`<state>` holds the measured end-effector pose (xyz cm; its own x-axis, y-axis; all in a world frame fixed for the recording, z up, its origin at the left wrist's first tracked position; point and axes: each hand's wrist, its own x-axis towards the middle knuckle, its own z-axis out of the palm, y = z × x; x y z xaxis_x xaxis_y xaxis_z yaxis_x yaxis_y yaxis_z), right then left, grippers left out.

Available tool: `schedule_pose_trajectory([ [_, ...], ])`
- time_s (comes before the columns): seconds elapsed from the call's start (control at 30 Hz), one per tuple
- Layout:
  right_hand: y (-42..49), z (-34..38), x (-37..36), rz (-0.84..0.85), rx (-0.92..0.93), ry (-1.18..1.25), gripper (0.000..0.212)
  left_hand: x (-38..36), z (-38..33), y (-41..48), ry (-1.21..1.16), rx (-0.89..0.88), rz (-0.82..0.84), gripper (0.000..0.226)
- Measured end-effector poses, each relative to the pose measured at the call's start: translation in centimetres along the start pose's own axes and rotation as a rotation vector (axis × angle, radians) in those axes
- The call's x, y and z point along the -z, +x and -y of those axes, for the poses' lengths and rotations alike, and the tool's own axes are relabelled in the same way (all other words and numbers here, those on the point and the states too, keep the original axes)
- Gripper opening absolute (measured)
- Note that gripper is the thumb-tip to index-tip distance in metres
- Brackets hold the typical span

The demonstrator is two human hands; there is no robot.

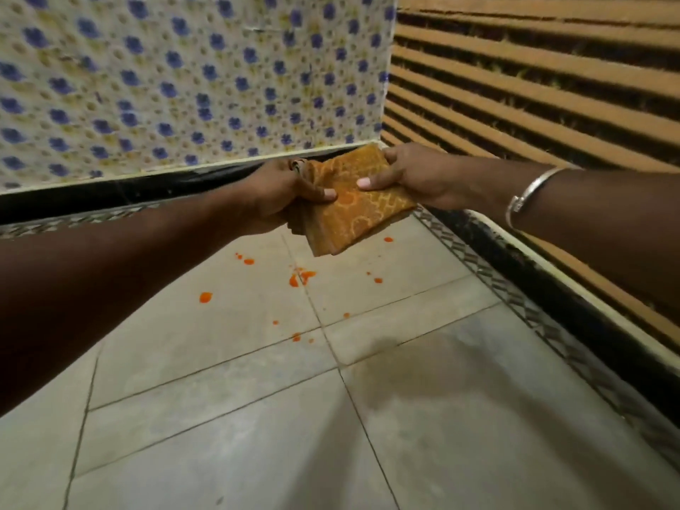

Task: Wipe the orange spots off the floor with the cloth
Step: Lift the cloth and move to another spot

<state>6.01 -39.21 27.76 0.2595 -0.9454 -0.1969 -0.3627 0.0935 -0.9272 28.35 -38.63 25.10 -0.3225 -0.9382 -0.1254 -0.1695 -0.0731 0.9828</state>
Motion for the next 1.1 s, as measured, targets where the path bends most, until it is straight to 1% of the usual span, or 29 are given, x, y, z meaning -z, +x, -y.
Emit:
schedule_pose_trajectory([
  [0.07,0.1,-2.1,2.0,-0.069,-0.001,0.072,0.041,-1.8,-0.3,2.0,0.015,0.025,0.005,0.020],
  [0.13,0.8,-5.1,2.6,-0.153,-0.019,0.132,0.051,-3.2,0.9,3.4,0.030,0.060,-0.005,0.033],
  [0.2,1.4,-8.2,3.0,-0.193,-0.051,0.187,0.058,-5.2,2.5,5.1,0.094,0.129,-0.062,0.046],
  [0.23,1.6,-9.7,3.1,-0.197,-0.074,0.203,0.058,-6.2,3.6,6.0,0.121,0.166,-0.101,0.048],
  [0.3,1.7,-11.9,3.0,-0.211,-0.115,0.202,0.049,-7.6,5.2,7.0,0.147,0.196,-0.147,0.044],
  [0.4,1.8,-13.6,4.0,-0.242,-0.149,0.149,0.046,-9.1,6.7,8.7,0.134,0.190,-0.126,0.040],
  [0.5,2.5,-13.3,4.9,-0.234,-0.134,0.038,0.055,-10.0,7.5,9.5,-0.019,0.127,-0.140,0.036],
  [0.57,2.4,-12.5,5.6,-0.281,-0.129,-0.006,0.054,-10.9,7.5,10.0,-0.165,0.083,-0.138,0.036],
  [0.63,2.1,-11.6,6.5,-0.341,-0.109,-0.080,0.055,-12.2,7.7,10.6,-0.296,0.092,-0.132,0.042],
  [0.7,1.5,-10.8,7.3,-0.379,-0.103,-0.175,0.057,-14.1,7.9,11.1,-0.343,0.122,-0.119,0.051],
  [0.77,0.5,-10.6,8.5,-0.384,-0.120,-0.246,0.058,-16.2,8.2,11.8,-0.339,0.143,-0.111,0.057],
  [0.83,-0.6,-10.6,9.9,-0.370,-0.162,-0.271,0.055,-18.1,8.6,12.9,-0.387,0.144,-0.149,0.053],
  [0.9,-1.2,-10.8,11.1,-0.382,-0.224,-0.297,0.047,-19.6,8.6,13.6,-0.405,0.125,-0.235,0.040],
  [1.0,-1.0,-11.1,11.8,-0.378,-0.338,-0.271,0.041,-21.2,9.2,14.6,-0.216,0.021,-0.400,0.025],
  [1.03,-0.5,-11.3,12.0,-0.381,-0.365,-0.263,0.041,-21.5,9.3,14.9,-0.160,-0.008,-0.435,0.025],
  [1.1,0.5,-11.4,12.0,-0.397,-0.394,-0.248,0.042,-21.6,9.3,15.6,-0.115,-0.031,-0.454,0.028],
])
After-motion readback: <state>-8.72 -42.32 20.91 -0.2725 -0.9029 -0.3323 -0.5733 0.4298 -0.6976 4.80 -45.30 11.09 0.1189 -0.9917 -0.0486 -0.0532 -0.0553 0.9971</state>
